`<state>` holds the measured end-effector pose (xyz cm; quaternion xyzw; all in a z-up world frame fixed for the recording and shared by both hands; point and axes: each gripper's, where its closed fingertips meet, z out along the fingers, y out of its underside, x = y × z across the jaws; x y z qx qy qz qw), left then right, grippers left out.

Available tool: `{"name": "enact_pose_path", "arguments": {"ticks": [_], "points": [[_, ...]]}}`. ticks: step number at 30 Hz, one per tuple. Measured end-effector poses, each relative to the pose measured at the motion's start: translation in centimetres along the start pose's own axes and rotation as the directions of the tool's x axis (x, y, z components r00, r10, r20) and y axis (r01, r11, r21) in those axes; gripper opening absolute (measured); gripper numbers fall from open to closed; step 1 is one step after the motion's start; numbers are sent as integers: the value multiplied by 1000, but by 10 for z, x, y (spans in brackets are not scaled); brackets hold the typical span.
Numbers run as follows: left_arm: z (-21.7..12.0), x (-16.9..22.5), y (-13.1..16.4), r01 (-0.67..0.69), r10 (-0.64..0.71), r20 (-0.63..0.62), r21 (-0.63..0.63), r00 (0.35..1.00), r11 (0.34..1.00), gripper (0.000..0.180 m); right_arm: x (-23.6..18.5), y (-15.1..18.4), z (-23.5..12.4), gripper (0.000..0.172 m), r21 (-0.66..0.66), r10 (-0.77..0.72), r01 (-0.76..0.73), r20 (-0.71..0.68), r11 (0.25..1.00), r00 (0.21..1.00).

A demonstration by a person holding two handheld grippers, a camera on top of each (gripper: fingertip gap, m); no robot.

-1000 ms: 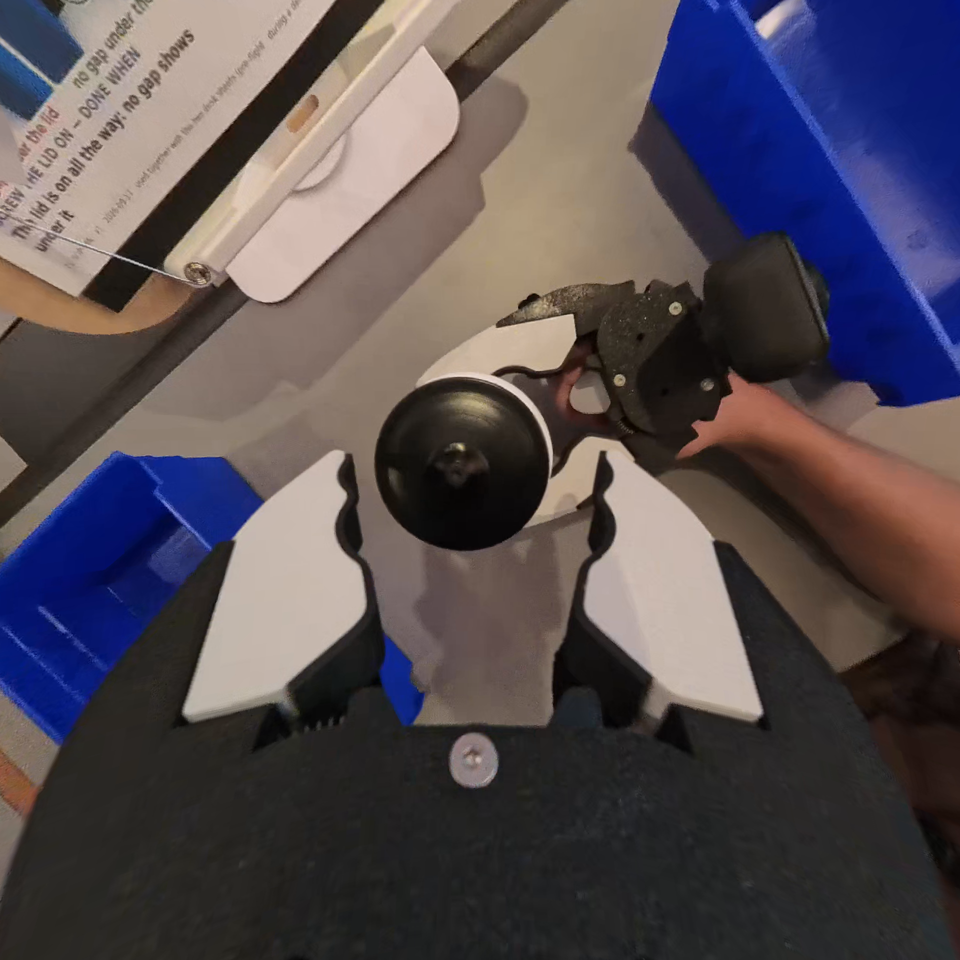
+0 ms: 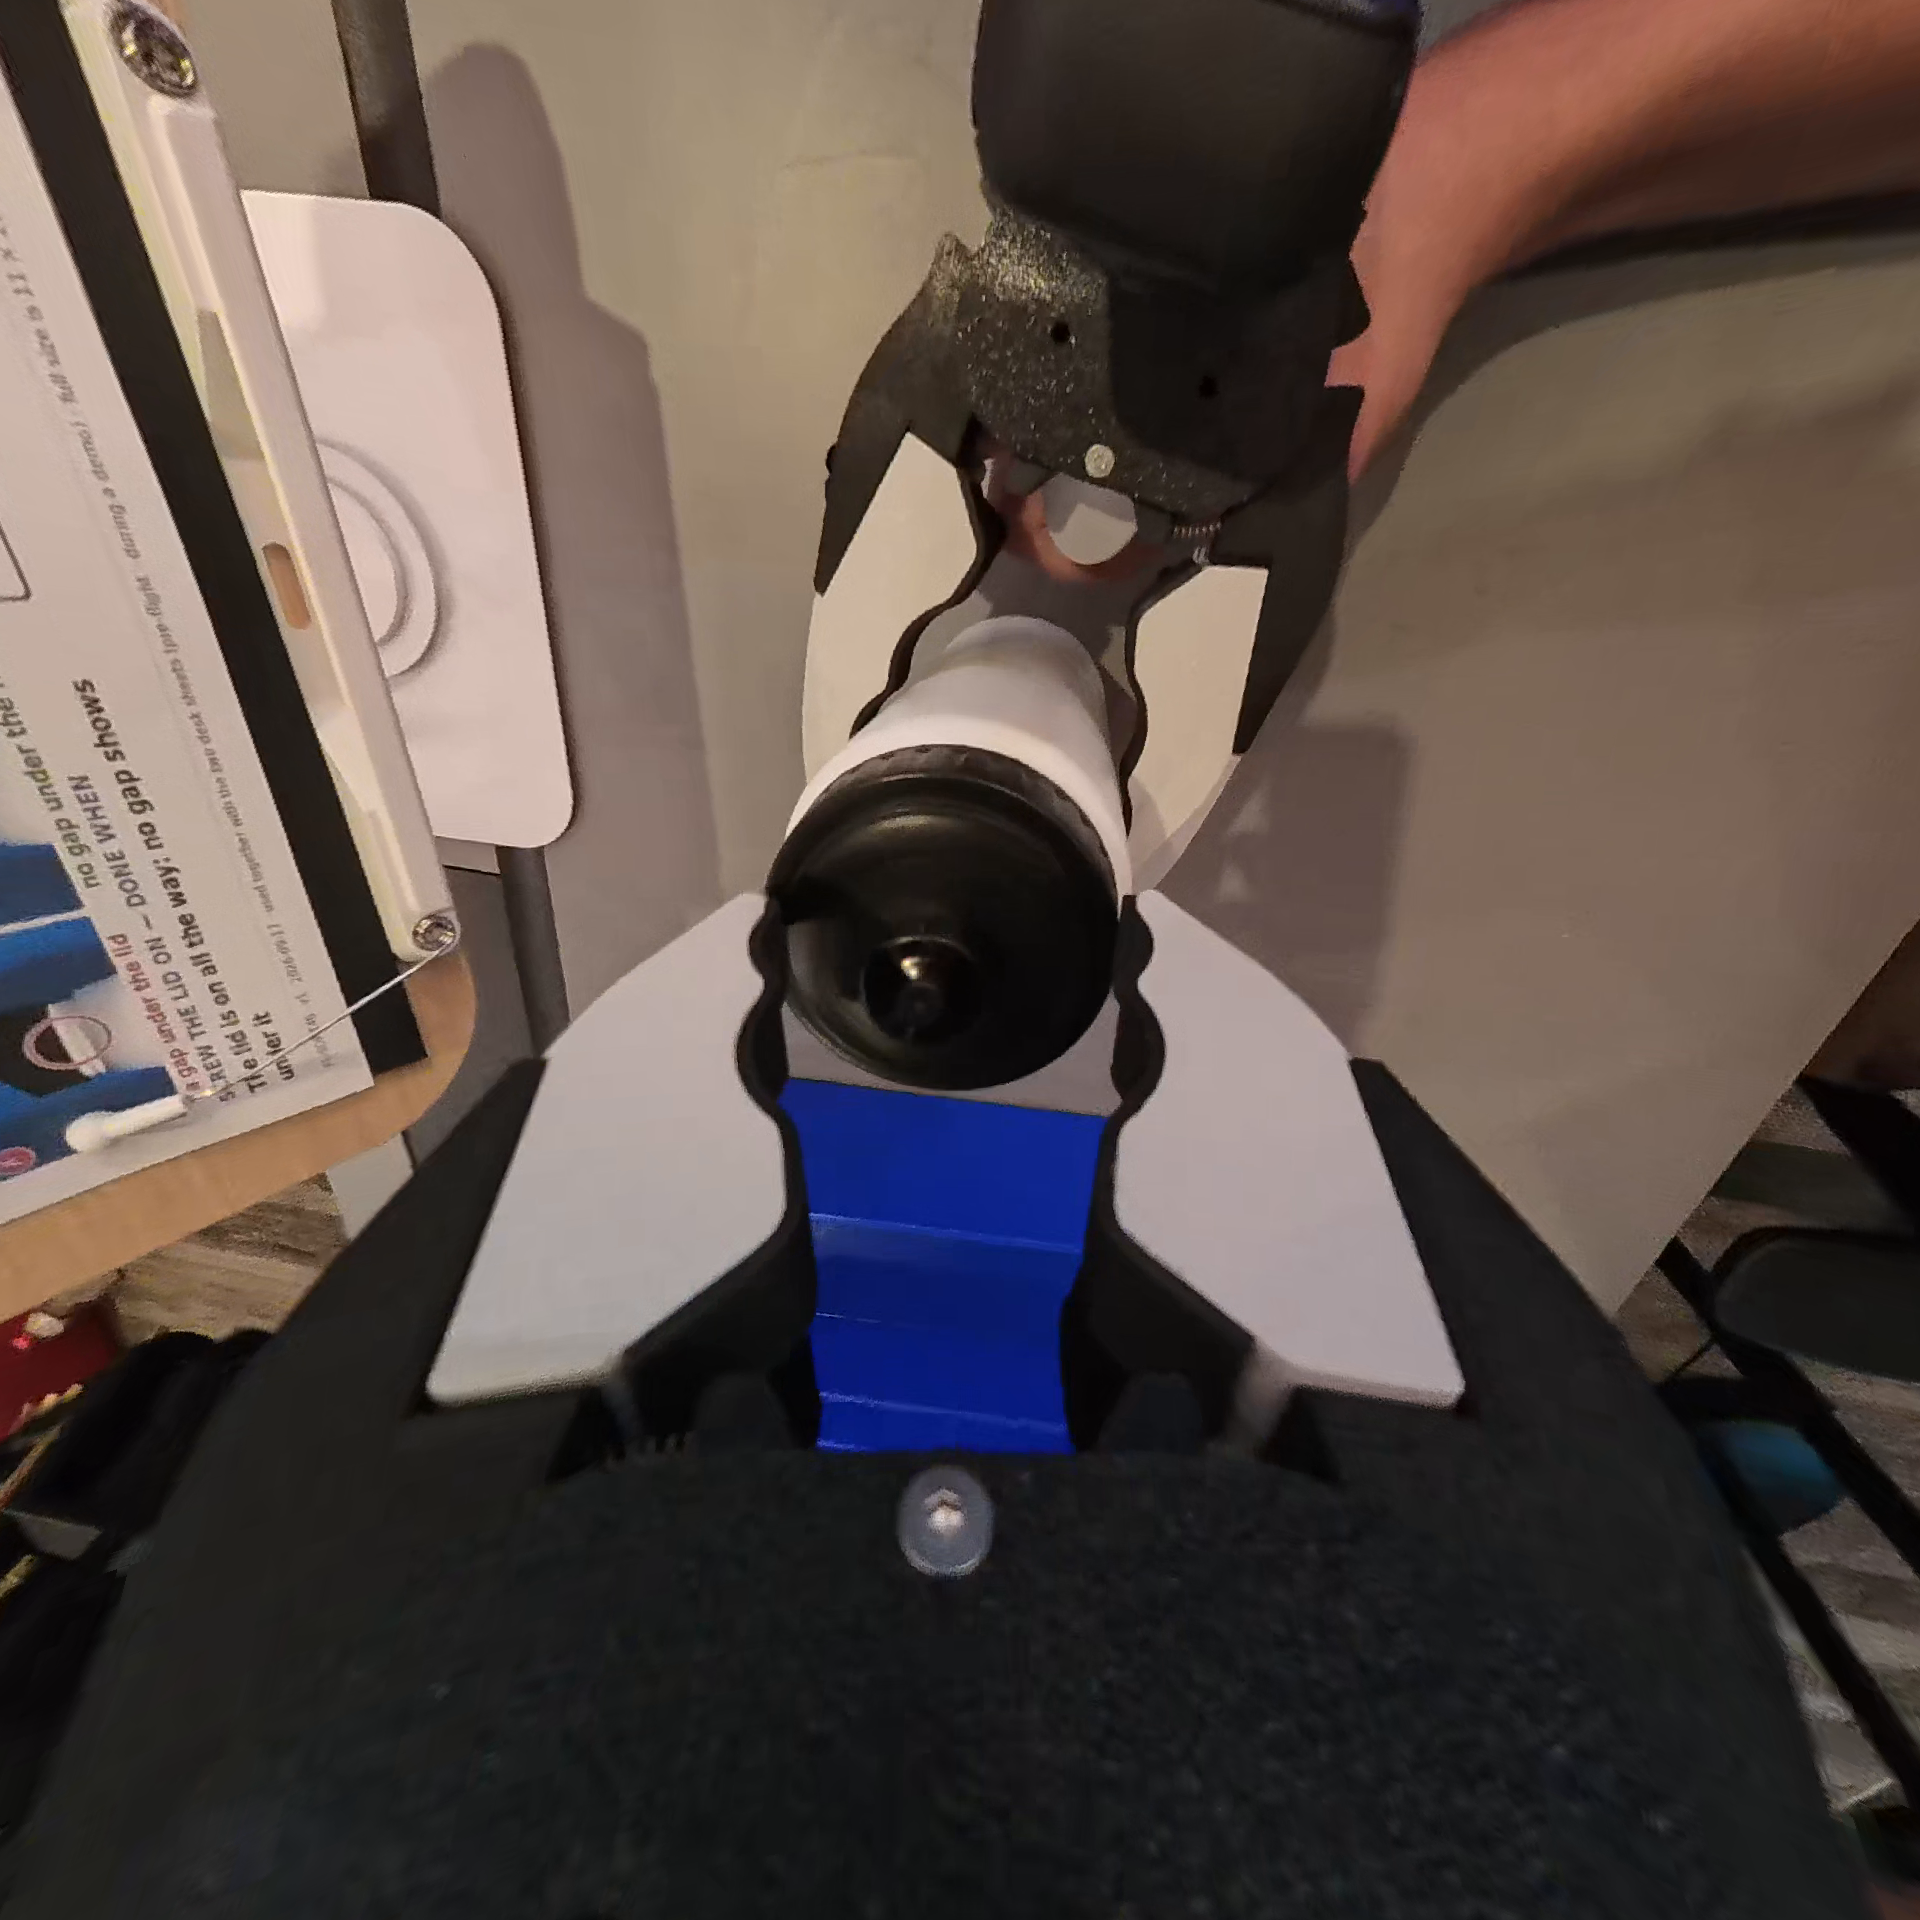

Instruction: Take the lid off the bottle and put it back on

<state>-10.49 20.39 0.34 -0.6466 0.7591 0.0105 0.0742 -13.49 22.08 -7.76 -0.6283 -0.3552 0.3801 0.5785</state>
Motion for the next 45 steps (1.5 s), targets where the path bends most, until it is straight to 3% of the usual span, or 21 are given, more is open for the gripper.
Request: {"name": "enact_pose_path", "arguments": {"ticks": [1,4,6,7,9,10,14,18,22,25,31,37,41,43,45], "points": [[0,0,0,26,-26,13,5,1000,1000,60,0,0,-1,86,0,1,-1,2,1000,1000],[-4,1,-7,137,-142,67,77,988,988,90,1,0,-2,86,0,6,-6,2,1000,1000],[-9,5,-12,269,-279,58,137,959,953,92,2,0,-2,86,1,4,-4,-1,1000,1000],[-13,3,-13,373,-387,57,165,920,913,93,2,0,-2,86,0,3,-3,-2,1000,1000],[-16,-2,-10,601,-617,21,207,786,772,89,2,0,-1,86,-2,0,0,-6,1000,1000],[-15,-5,-8,655,-675,21,220,738,723,90,2,0,0,86,-3,-1,1,-9,1000,1000],[-3,-17,4,682,-719,119,243,685,690,86,2,1,0,86,-6,-4,4,-17,1000,1000],[10,-12,0,726,-746,5,223,666,650,77,2,1,0,86,-7,-5,5,-15,1000,1000],[17,-7,1,732,-733,-65,167,677,661,74,2,1,0,86,-10,-5,5,-17,1000,1000],[17,-6,3,662,-660,-68,144,748,736,74,1,1,0,86,-9,-7,7,-15,1000,1000],[18,-2,3,368,-362,-85,64,928,928,75,0,1,-1,86,-4,-7,7,-1,1000,1000],[17,1,9,97,-98,-128,-17,987,995,75,-2,1,1,86,-4,-6,7,7,1000,1000],[14,4,13,135,-139,-109,-45,984,990,77,-2,2,2,86,-6,-5,5,9,1000,1000],[10,1,13,180,-180,-47,-12,982,984,100,-2,2,0,86,-6,-3,3,14,1000,1000],[3,-3,8,264,-266,19,61,964,962,103,-1,2,0,86,-5,0,0,10,1000,1000]]}}
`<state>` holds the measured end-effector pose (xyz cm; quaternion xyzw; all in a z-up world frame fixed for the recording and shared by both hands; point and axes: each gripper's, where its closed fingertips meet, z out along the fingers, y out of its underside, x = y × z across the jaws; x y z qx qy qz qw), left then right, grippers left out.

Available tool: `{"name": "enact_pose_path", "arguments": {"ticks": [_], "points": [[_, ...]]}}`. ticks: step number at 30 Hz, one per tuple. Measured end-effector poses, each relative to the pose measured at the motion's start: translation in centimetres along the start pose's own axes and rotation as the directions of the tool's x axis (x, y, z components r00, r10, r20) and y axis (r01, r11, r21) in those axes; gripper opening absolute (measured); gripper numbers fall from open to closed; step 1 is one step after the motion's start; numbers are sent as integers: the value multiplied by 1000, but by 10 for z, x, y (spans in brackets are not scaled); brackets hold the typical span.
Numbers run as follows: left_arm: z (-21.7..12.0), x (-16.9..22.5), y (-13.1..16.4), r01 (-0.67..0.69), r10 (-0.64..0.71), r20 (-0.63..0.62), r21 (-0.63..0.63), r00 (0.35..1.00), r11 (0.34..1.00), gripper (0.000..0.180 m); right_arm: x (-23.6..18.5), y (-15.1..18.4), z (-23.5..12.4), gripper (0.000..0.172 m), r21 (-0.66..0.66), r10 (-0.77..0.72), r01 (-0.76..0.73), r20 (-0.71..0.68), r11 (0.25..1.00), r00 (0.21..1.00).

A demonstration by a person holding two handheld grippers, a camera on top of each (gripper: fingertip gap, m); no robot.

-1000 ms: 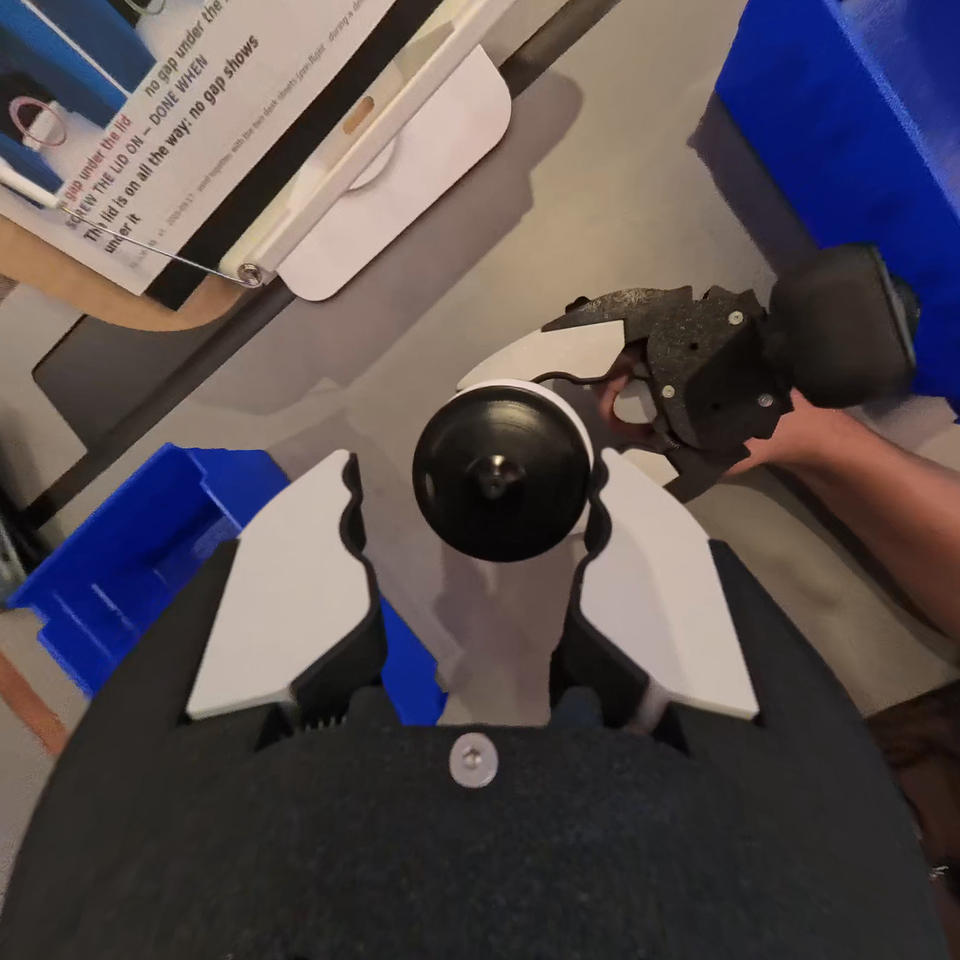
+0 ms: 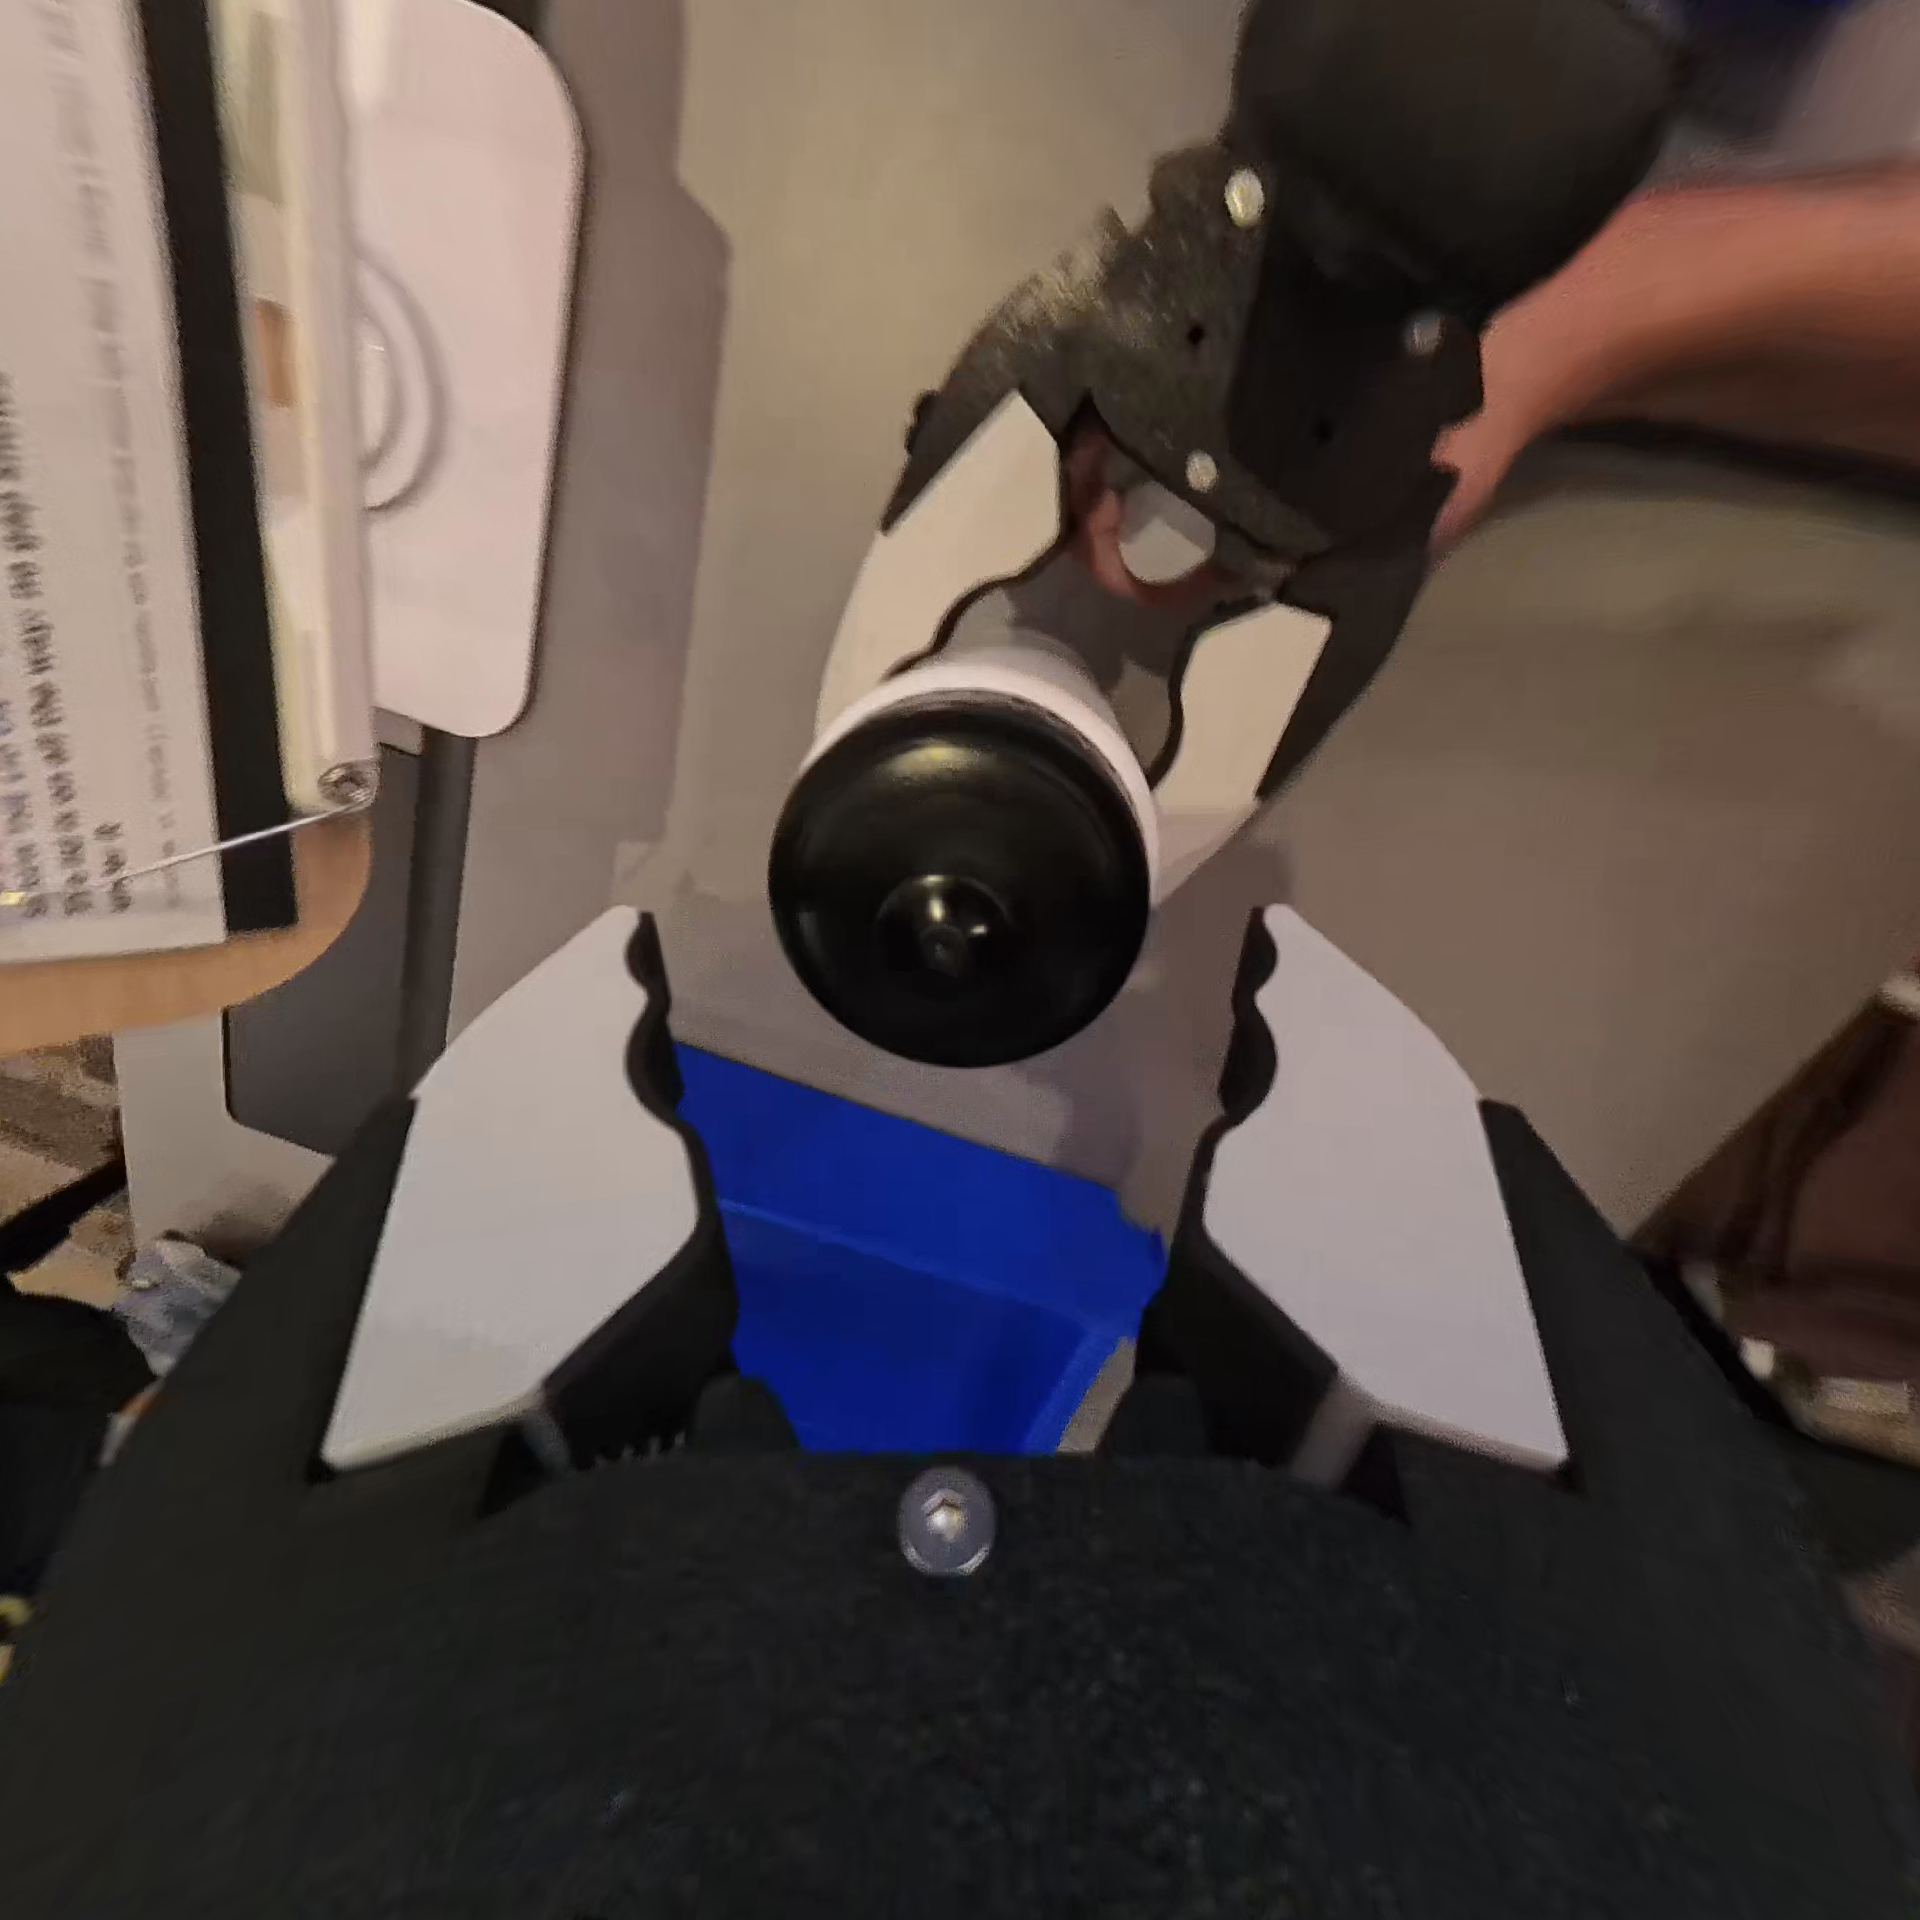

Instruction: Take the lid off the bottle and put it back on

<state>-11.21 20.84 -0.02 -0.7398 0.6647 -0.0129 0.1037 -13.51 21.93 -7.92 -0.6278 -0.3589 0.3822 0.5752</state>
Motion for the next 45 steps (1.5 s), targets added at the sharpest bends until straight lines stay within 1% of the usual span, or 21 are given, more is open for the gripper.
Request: {"name": "enact_pose_path", "arguments": {"ticks": [2,4,5,6,8,9,10,11,14,18,22,24,28,32,34,36,39,41,42,43,45], "points": [[-7,-1,-10,180,-181,9,96,983,979,104,0,0,1,86,0,-3,3,-4,1000,1000],[-7,1,-13,448,-443,-67,111,894,887,103,0,0,2,86,1,-2,2,-13,1000,1000],[-6,2,-15,532,-523,-100,119,846,838,102,1,0,3,86,2,-1,1,-17,1000,1000],[-6,2,-19,564,-553,-110,145,826,813,102,1,0,3,86,3,-1,1,-20,1000,1000],[-3,-9,-13,564,-571,-7,173,821,808,87,1,0,3,86,3,-2,2,-21,1000,1000],[-2,-12,-10,561,-573,29,171,819,810,86,1,0,3,86,2,-3,3,-22,1000,1000],[-2,-10,-10,561,-572,24,166,820,811,81,0,0,2,86,0,-4,4,-21,1000,1000],[-1,-8,-10,565,-573,6,159,819,809,66,0,0,2,86,-1,-5,5,-21,1000,1000],[0,-6,-8,567,-570,-17,132,821,813,63,0,0,3,86,1,-3,3,-20,1000,1000],[0,-4,-7,480,-478,-45,93,877,872,63,-1,0,4,86,0,-4,4,-15,1000,1000],[0,0,-8,255,-249,-87,62,964,965,63,-2,0,3,86,-2,-6,5,-11,1000,1000],[0,1,-7,126,-120,-107,53,987,991,63,-2,0,3,86,0,-6,6,-8,1000,1000],[-1,1,-3,-69,70,-162,13,984,998,63,-3,0,6,86,0,-5,5,-6,1000,1000],[-1,2,-2,-230,225,-181,-3,957,973,63,-3,1,6,85,-7,-9,9,-7,1000,1000],[-2,3,-3,-253,247,-171,-16,954,967,63,-3,2,6,85,-7,-8,8,-4,1000,1000],[-2,4,-3,-221,213,-158,-29,964,975,63,-3,2,5,85,-5,-5,5,-3,1000,1000],[-3,2,-12,-78,80,-94,22,992,997,64,-2,2,5,85,-8,-6,6,-8,1000,1000],[-6,4,-20,59,-53,-64,107,997,992,83,-1,2,5,85,-7,-8,8,-16,1000,1000],[-8,4,-24,138,-132,-49,150,990,979,92,0,2,5,85,-4,-8,8,-21,1000,1000],[-9,0,-23,232,-232,-20,174,973,957,97,0,2,4,85,-1,-8,8,-27,1000,1000],[-5,-6,-7,447,-457,32,156,889,881,91,1,2,5,85,0,-7,7,-32,1000,999]]}}
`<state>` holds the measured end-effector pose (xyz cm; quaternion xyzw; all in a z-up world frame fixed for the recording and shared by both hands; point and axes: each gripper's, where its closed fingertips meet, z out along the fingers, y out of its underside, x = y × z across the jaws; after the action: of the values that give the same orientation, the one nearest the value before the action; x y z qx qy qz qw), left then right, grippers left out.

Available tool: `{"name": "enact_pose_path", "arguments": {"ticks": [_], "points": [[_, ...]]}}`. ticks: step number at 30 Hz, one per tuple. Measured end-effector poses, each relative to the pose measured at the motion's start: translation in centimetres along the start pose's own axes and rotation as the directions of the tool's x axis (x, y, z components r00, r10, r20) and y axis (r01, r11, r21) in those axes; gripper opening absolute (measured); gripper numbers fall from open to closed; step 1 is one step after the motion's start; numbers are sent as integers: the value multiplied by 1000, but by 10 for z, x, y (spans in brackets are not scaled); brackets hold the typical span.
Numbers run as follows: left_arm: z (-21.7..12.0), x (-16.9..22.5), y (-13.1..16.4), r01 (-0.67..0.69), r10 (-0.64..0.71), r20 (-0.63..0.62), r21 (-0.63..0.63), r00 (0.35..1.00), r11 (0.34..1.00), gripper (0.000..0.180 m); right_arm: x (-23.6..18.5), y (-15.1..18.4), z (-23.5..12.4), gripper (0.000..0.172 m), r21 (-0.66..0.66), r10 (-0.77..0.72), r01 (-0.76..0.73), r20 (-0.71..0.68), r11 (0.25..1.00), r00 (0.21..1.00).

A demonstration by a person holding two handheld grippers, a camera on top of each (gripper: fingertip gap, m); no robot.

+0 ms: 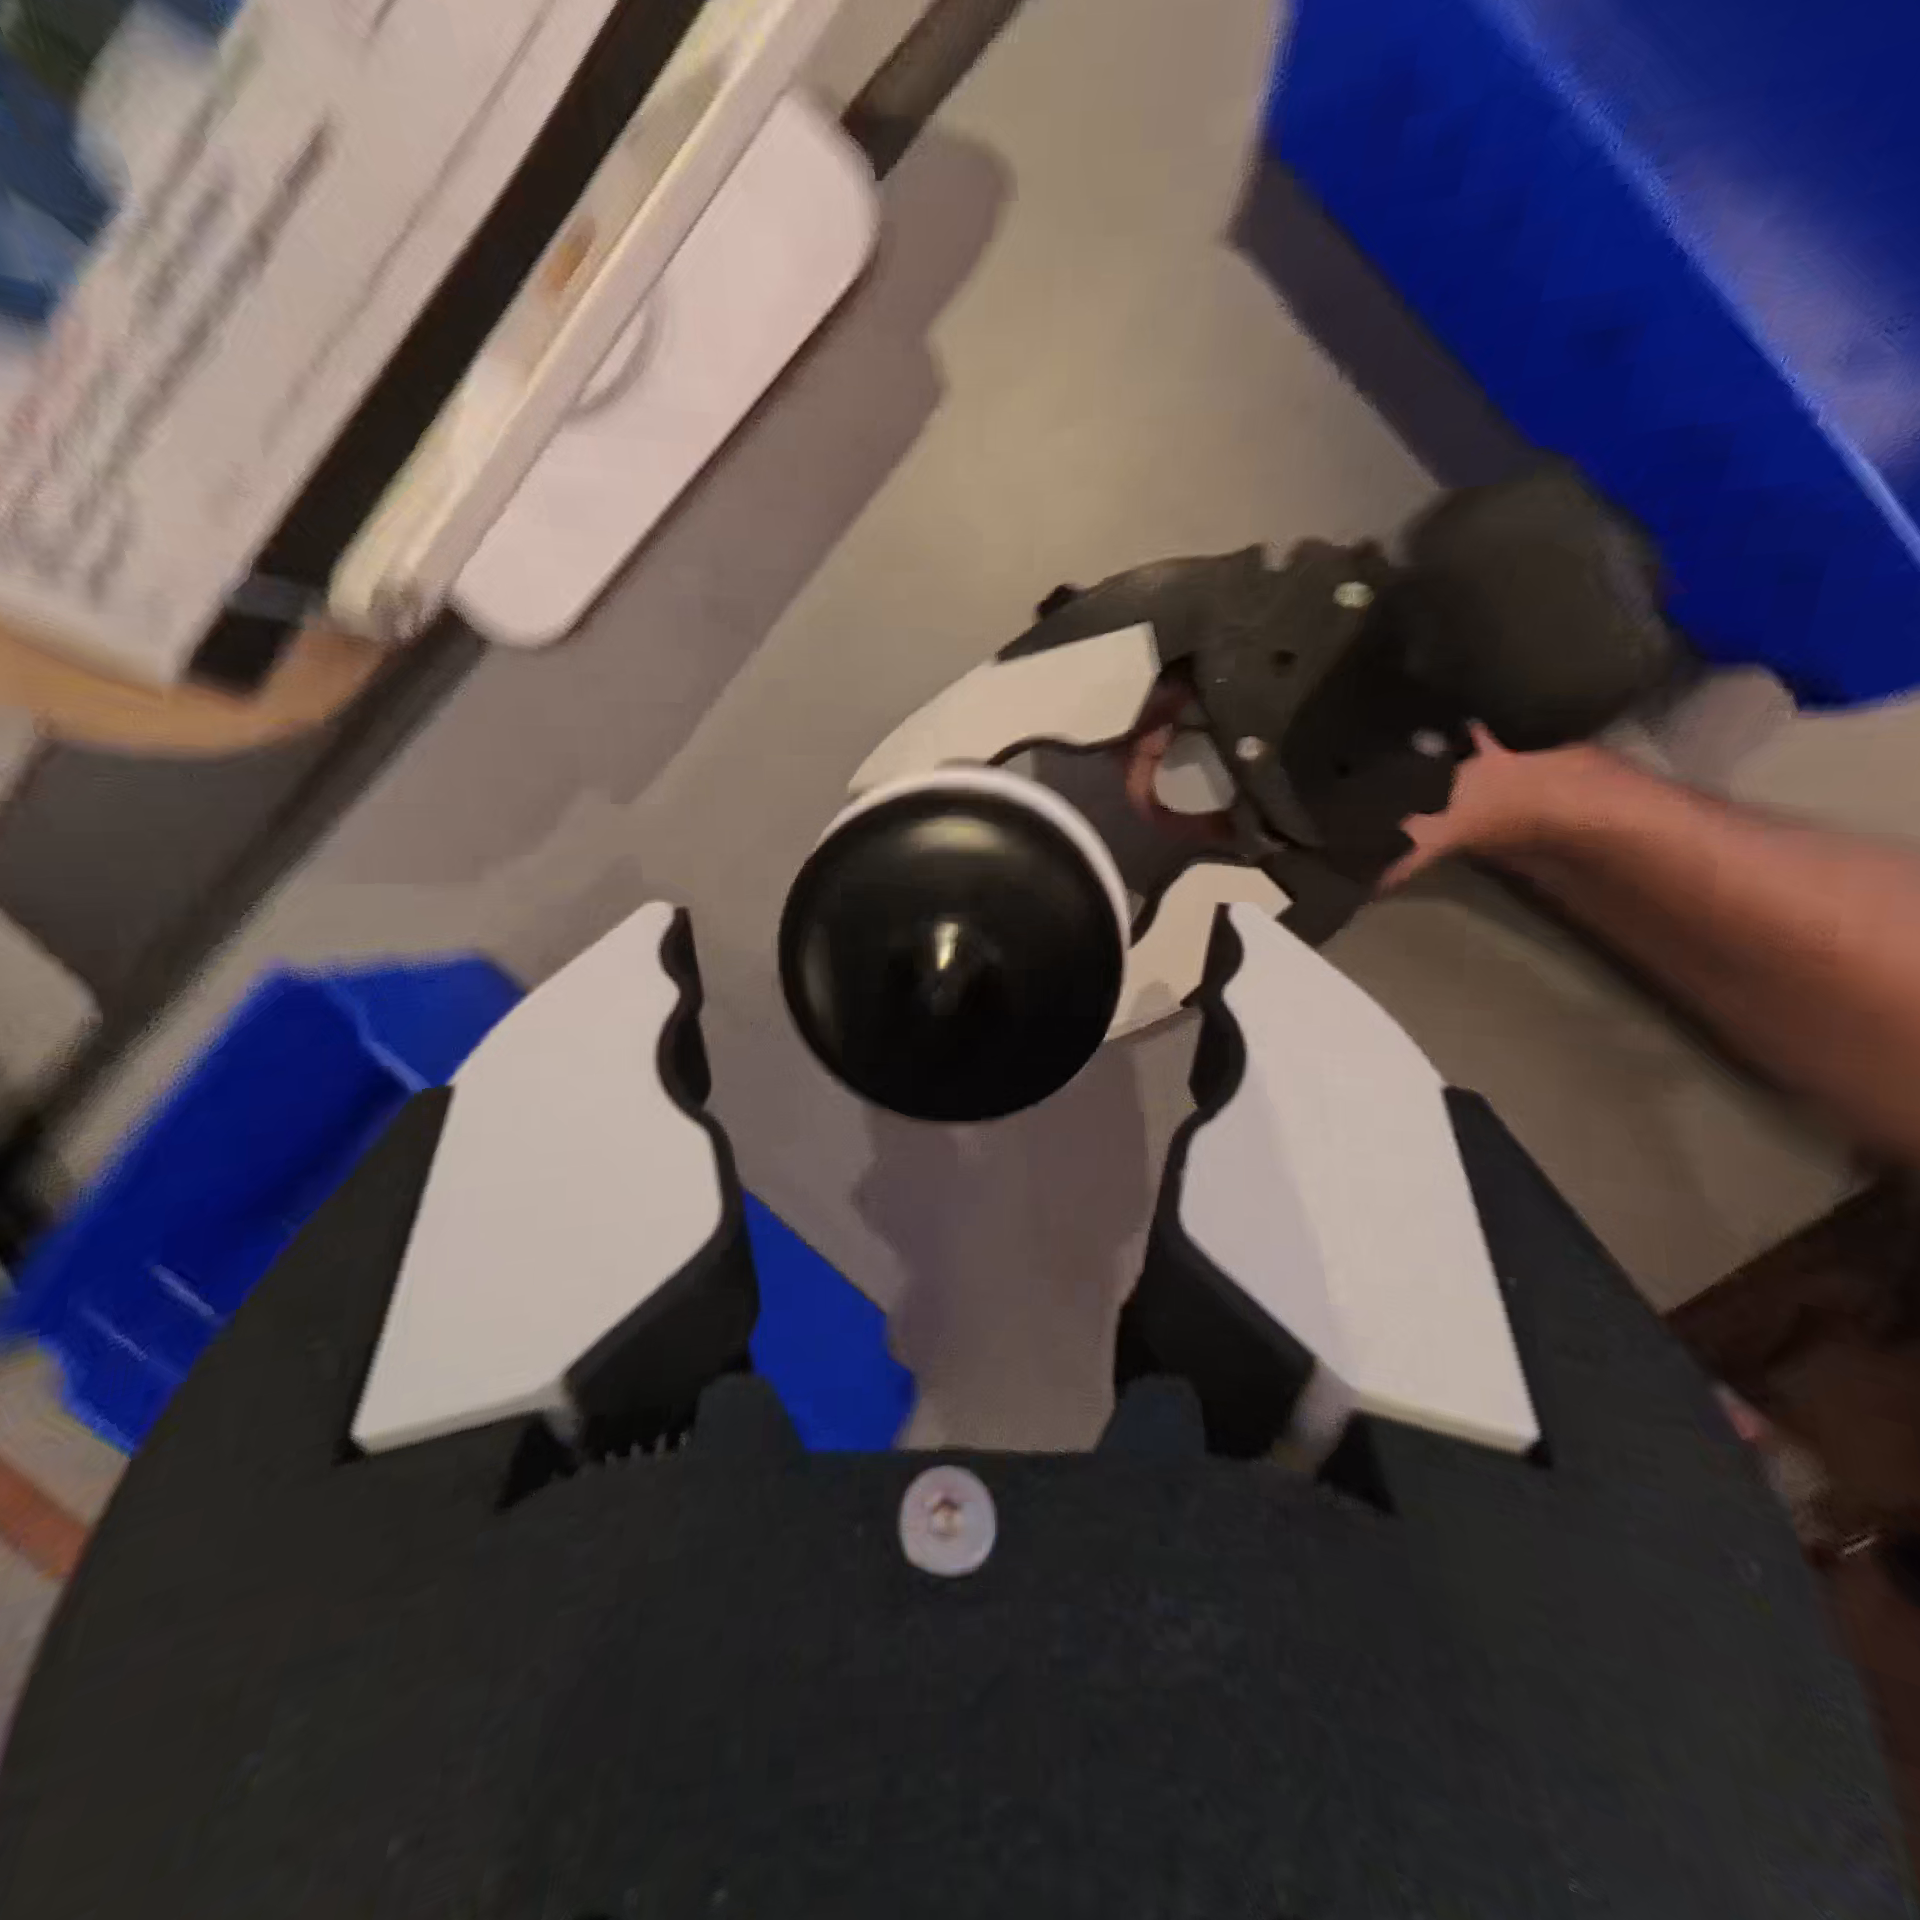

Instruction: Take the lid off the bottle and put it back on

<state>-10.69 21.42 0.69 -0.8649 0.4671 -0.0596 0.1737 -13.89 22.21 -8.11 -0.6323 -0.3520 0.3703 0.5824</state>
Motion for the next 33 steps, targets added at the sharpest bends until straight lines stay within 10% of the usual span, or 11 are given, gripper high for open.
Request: {"name": "enact_pose_path", "arguments": {"ticks": [11,33], "points": [[7,1,7,121,-119,-47,34,992,992,67,0,0,-1,85,-4,1,-1,2,1000,1000],[7,5,12,-501,474,-238,-71,848,862,68,-1,1,-2,85,-21,-1,1,12,1000,1000]]}}
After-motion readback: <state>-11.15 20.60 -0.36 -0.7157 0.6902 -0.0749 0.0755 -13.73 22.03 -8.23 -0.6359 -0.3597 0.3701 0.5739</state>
